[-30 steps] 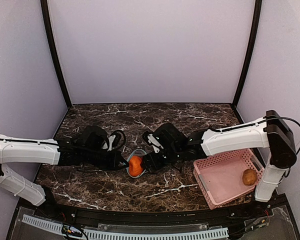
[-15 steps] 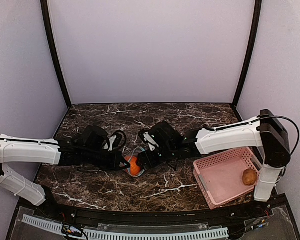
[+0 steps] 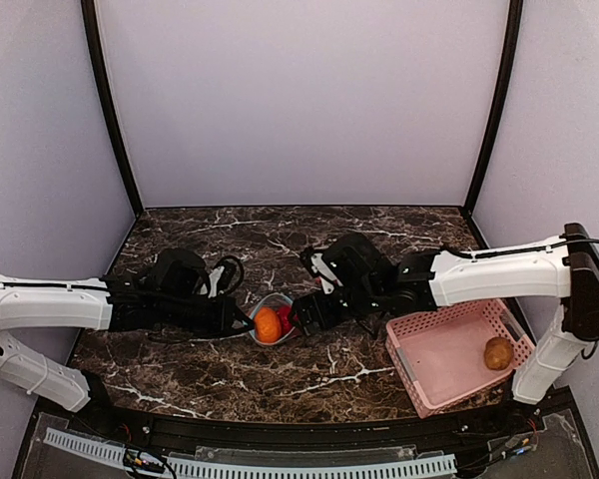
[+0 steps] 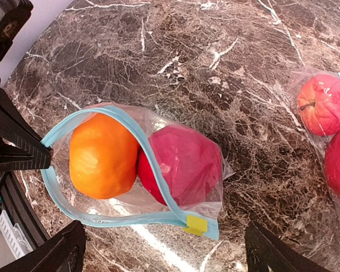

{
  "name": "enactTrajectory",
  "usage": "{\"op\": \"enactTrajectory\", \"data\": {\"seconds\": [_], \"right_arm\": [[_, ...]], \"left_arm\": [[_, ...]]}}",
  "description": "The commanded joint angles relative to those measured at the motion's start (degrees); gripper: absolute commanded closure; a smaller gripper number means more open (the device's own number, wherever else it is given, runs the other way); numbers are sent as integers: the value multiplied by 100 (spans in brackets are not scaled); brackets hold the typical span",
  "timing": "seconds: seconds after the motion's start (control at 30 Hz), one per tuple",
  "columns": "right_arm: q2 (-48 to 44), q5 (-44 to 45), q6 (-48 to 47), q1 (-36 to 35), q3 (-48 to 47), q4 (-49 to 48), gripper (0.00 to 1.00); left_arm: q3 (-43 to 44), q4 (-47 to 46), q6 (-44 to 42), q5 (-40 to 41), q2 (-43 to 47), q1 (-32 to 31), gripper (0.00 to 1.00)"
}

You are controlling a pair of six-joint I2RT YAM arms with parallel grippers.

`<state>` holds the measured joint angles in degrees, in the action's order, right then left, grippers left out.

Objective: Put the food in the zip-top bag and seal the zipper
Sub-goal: Adjust the fake fruit in the zipper food storage bag.

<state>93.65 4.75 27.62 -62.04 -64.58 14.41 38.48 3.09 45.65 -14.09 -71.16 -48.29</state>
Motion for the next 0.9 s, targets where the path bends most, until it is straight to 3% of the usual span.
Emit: {"op": "enactTrajectory", "data": {"seconds": [0.0,0.4,0.87], "right_arm": [[117,-124,-167,-117,-26,-66,2],[1225,-691,-566,-62,-999,-273,1],[1838,-953,-572,78,-1295,-282,2]], "left_arm": [[-44,75,-86,-11,98,22,99],[-38,261,-118,-82,252,22,99],[-52,-57,-61,-424,49,24,99]]}}
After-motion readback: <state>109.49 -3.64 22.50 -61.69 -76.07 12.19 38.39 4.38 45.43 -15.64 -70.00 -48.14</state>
